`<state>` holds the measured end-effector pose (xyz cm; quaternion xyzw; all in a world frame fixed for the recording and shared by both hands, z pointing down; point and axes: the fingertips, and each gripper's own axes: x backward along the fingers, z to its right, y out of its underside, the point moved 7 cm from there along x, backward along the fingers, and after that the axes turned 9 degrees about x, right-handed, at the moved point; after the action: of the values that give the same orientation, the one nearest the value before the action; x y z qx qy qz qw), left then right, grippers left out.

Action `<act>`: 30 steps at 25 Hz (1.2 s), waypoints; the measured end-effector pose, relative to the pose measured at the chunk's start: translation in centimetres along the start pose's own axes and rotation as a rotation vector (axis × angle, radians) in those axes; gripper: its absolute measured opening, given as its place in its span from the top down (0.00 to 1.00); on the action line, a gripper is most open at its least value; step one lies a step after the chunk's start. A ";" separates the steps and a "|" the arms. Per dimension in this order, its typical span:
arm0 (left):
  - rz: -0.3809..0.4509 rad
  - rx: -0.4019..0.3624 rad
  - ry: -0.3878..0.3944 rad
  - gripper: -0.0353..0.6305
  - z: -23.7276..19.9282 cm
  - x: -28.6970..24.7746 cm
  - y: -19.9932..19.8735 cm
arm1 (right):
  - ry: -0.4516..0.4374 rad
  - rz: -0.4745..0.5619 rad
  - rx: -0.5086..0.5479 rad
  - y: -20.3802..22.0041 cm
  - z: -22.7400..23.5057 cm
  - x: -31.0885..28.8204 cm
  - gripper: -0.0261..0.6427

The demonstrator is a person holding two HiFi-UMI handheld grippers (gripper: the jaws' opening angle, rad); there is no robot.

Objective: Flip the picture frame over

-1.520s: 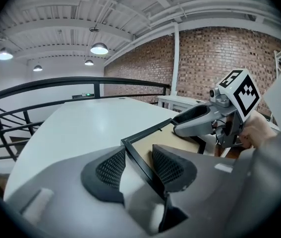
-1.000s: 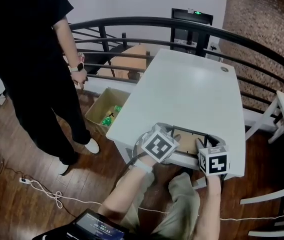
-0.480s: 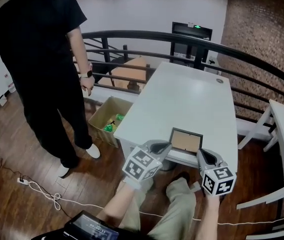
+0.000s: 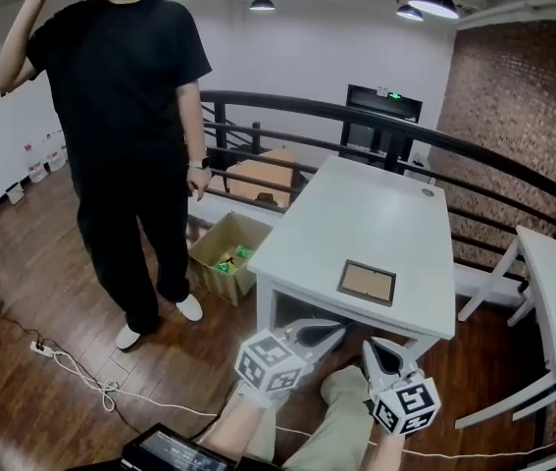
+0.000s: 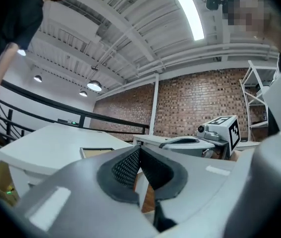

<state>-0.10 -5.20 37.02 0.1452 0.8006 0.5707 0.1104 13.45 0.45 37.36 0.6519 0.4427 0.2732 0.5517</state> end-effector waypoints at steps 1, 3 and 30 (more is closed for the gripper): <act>0.006 -0.002 0.002 0.92 0.6 0.7 0.4 | 0.018 -0.006 -0.019 0.3 -0.9 0.5 0.97; 0.013 -0.002 0.004 0.92 1.9 2.2 1.1 | 0.054 -0.050 0.007 0.7 -2.8 1.5 0.97; -0.043 -0.140 0.065 0.92 13.7 10.5 3.0 | 0.096 0.077 0.058 -4.9 -11.9 13.6 0.97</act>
<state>-4.84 11.57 35.27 0.1014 0.7648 0.6273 0.1065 8.34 18.07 33.73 0.6702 0.4512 0.3122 0.4998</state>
